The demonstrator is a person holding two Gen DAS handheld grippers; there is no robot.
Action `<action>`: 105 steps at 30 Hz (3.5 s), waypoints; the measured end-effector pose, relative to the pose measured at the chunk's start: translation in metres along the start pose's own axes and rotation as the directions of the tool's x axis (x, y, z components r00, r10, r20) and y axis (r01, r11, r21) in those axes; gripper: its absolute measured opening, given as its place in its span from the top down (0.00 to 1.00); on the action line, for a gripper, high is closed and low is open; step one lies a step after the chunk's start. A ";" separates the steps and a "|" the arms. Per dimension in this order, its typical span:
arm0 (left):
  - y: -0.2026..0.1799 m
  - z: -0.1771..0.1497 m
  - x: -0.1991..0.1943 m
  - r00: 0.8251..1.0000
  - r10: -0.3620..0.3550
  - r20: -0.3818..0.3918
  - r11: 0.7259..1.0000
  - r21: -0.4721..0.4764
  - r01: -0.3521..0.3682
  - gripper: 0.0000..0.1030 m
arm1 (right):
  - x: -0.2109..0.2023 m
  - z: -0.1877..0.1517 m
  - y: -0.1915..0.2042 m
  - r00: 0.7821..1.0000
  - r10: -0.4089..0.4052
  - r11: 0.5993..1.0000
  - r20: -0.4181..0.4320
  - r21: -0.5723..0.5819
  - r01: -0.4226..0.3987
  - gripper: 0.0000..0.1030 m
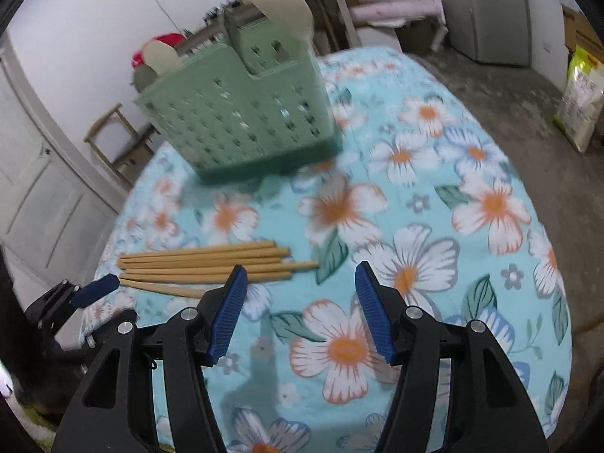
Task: Organize utensils
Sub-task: 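Reach the left tool to the bamboo chopsticks and grasp one, then grasp another bamboo chopstick with the right tool while the left tool holds its chopstick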
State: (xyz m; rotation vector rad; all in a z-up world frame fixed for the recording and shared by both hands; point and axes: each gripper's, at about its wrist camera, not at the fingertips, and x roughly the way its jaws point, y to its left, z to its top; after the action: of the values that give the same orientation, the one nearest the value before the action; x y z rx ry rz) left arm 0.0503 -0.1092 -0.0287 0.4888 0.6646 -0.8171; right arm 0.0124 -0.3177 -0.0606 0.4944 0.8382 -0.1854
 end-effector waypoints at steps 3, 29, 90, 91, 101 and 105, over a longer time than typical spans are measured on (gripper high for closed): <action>-0.032 -0.002 0.011 0.995 0.102 0.015 0.970 0.222 -0.103 0.63 | 0.005 0.004 -0.004 1.000 -0.001 1.000 -0.020 0.025 0.002 0.43; -0.075 -0.002 0.035 0.986 0.165 -0.025 0.838 0.530 -0.127 0.88 | 0.005 0.000 -0.024 0.996 0.075 0.985 -0.046 0.158 -0.067 0.44; -0.037 -0.010 0.029 0.988 0.061 -0.139 0.963 0.267 -0.023 0.92 | 0.028 0.028 -0.073 0.990 0.142 0.854 0.007 0.505 -0.126 0.61; -0.037 -0.010 0.029 0.988 0.061 -0.139 0.964 0.266 -0.022 0.92 | 0.033 0.029 -0.072 0.989 0.147 0.852 0.001 0.508 -0.127 0.63; -0.037 -0.010 0.028 0.989 0.058 -0.139 0.967 0.256 -0.021 0.92 | 0.051 0.043 -0.072 0.986 0.152 0.825 0.063 0.541 -0.162 0.90; -0.035 -0.010 0.027 0.988 0.054 -0.148 0.968 0.251 -0.015 0.91 | 0.034 0.046 -0.082 0.989 0.108 0.828 0.105 0.540 -0.147 0.90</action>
State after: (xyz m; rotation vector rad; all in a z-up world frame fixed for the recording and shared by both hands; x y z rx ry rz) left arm 0.0321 -0.1371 -0.0596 0.7961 0.6966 -0.8400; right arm 0.0367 -0.4107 -0.0889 1.0782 0.6718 -0.3211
